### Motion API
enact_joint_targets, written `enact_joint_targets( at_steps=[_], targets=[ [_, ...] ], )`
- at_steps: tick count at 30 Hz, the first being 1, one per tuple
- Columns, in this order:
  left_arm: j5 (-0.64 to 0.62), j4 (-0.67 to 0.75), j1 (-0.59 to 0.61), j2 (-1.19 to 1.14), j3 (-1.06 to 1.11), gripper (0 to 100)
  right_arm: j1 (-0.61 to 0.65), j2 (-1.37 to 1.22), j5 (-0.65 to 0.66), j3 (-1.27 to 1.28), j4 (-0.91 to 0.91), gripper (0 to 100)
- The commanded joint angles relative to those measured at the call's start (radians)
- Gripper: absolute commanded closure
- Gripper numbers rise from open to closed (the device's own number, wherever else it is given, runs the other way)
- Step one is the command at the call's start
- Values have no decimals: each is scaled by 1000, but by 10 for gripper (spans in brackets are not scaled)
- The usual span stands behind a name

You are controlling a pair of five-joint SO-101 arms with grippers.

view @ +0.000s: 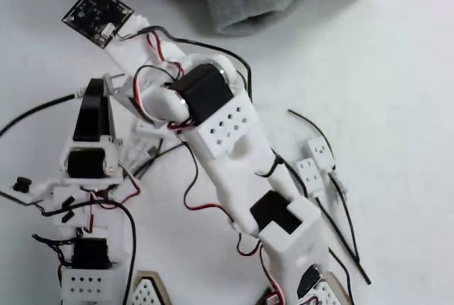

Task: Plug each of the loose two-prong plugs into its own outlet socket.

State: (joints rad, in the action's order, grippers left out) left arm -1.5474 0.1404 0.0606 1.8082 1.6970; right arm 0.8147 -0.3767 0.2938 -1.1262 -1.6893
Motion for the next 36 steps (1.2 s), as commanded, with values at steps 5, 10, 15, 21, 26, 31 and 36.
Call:
enact_joint_targets(
  at_steps=[5,10,15,21,26,31,36],
  targets=[
    [-9,-2,-27,8,-3,976,-4,2,28,-43,101,921],
    [-9,-3,-27,8,-3,976,-2,1,52,-43,128,921],
    [-9,-3,-27,8,-3,976,1,-1,52,-43,163,921],
    [-8,-5,-54,8,-3,976,4,-1,52,-41,226,922],
    [-5,-48,-76,8,-3,976,1,-1,52,-41,231,922],
    [-5,-44,-73,8,-3,976,-4,4,54,-35,197,921],
    [-5,-44,-73,8,-3,976,-88,12,58,-43,94,919]
  ],
)
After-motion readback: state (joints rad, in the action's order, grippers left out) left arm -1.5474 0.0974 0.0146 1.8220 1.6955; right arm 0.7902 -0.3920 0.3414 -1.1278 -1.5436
